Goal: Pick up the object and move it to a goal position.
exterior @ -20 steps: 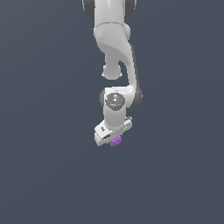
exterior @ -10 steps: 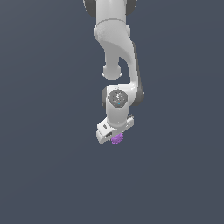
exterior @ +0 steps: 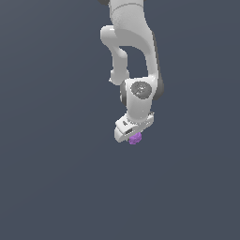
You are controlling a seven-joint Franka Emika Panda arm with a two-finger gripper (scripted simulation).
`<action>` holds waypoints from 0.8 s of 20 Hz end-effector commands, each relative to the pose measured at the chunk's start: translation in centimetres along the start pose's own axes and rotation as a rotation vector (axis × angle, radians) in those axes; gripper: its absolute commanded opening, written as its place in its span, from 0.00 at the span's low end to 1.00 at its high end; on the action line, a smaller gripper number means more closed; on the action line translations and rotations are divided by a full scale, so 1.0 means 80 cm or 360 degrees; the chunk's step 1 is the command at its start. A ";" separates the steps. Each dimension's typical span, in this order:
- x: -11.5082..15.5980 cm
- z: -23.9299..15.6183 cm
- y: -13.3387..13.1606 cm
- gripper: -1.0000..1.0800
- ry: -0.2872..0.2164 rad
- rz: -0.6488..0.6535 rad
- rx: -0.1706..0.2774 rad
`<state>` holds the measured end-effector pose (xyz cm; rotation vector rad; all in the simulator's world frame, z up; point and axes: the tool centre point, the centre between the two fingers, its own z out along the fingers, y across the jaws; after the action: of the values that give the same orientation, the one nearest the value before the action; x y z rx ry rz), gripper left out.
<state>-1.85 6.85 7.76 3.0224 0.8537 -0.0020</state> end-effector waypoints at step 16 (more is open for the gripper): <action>-0.017 -0.093 -0.176 0.00 0.0001 -0.0003 -0.0002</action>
<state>-9.91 17.56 14.77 3.0203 0.8581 0.0001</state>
